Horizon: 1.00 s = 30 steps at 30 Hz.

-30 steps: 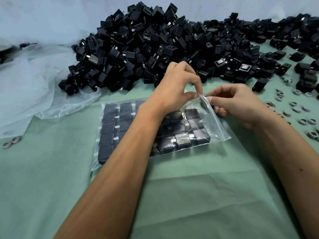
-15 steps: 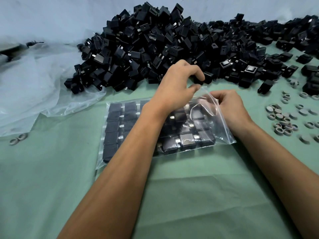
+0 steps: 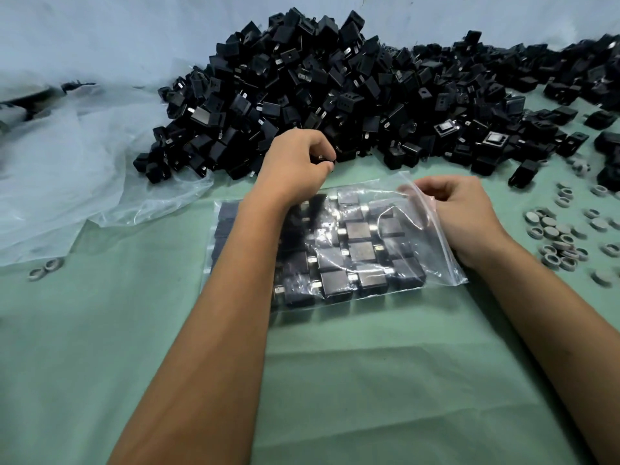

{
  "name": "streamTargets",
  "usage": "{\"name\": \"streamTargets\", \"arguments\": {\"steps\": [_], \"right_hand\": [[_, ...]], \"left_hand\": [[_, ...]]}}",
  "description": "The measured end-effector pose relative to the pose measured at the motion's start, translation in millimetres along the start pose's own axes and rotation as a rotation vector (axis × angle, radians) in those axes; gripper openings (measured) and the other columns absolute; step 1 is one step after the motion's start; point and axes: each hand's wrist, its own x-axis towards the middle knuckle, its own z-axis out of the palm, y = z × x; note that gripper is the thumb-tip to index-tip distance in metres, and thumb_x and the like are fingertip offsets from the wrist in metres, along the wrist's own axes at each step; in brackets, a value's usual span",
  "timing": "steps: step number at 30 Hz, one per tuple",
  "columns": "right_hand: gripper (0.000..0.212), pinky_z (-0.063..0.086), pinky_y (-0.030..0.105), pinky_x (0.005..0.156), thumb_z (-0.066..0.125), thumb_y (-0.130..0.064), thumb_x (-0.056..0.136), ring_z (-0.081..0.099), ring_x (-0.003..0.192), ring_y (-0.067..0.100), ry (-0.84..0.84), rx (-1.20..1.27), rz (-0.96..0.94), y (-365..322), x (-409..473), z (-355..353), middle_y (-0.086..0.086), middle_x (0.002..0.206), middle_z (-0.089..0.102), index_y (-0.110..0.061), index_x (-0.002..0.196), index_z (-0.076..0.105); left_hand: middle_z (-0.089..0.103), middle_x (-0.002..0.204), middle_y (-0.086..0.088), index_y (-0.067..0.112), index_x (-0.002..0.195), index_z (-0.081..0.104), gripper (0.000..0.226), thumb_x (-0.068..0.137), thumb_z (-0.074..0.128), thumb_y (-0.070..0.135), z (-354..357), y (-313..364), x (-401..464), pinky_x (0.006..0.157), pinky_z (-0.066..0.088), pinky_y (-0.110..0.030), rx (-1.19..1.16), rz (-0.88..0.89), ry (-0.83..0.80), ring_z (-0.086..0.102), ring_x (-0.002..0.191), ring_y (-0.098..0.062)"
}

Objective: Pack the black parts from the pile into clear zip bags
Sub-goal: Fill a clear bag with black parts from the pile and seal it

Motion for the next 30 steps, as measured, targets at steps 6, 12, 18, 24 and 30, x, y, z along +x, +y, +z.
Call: {"name": "streamTargets", "arguments": {"steps": [6, 12, 18, 24, 30], "right_hand": [[0.015, 0.054, 0.025, 0.065, 0.064, -0.014, 0.096, 0.068, 0.070, 0.010, 0.338, -0.115, -0.181, -22, 10, -3, 0.000, 0.082, 0.075, -0.021, 0.097, 0.078], [0.007, 0.052, 0.021, 0.075, 0.072, -0.023, 0.092, 0.067, 0.075, 0.008, -0.185, -0.639, -0.442, -95, 41, 60, -0.011, 0.078, 0.072, -0.026, 0.095, 0.078], [0.054, 0.044, 0.045, 0.107, 0.064, -0.017, 0.093, 0.050, 0.127, 0.033, -0.415, -0.907, -0.635, -109, 64, 150, 0.009, 0.136, 0.054, -0.022, 0.146, 0.053], [0.043, 0.048, 0.045, 0.100, 0.065, -0.021, 0.094, 0.054, 0.124, 0.035, -0.521, -0.980, -0.582, -95, 79, 189, 0.011, 0.135, 0.049, -0.012, 0.135, 0.054], [0.037, 0.055, 0.042, 0.091, 0.077, -0.036, 0.089, 0.065, 0.108, 0.034, -0.439, -0.939, -0.499, -102, 76, 172, 0.012, 0.114, 0.068, -0.012, 0.114, 0.065]], "left_hand": [[0.064, 0.090, 0.013, 0.027, 0.091, 0.075, 0.016, 0.088, 0.066, 0.014, -23, -21, 1, 0.082, 0.051, -0.029, 0.063, -0.265, 0.094, 0.065, 0.097, -0.015], [0.072, 0.113, -0.002, 0.028, 0.092, 0.077, 0.038, 0.078, 0.053, 0.002, -38, -34, -4, 0.106, 0.047, -0.040, 0.132, -0.464, 0.176, 0.057, 0.119, -0.028], [0.067, 0.122, -0.013, 0.016, 0.112, 0.072, 0.031, 0.087, 0.054, 0.009, -44, -44, -3, 0.096, 0.050, -0.038, 0.138, -0.506, 0.166, 0.059, 0.116, -0.035], [0.061, 0.125, -0.016, 0.005, 0.124, 0.055, 0.033, 0.092, 0.054, 0.006, -49, -44, 0, 0.094, 0.050, -0.041, -0.005, -0.555, 0.193, 0.057, 0.115, -0.034], [0.060, 0.103, -0.001, 0.013, 0.111, 0.064, 0.031, 0.085, 0.051, 0.002, -47, -38, -2, 0.090, 0.055, -0.040, -0.023, -0.518, 0.152, 0.060, 0.102, -0.027]]}}
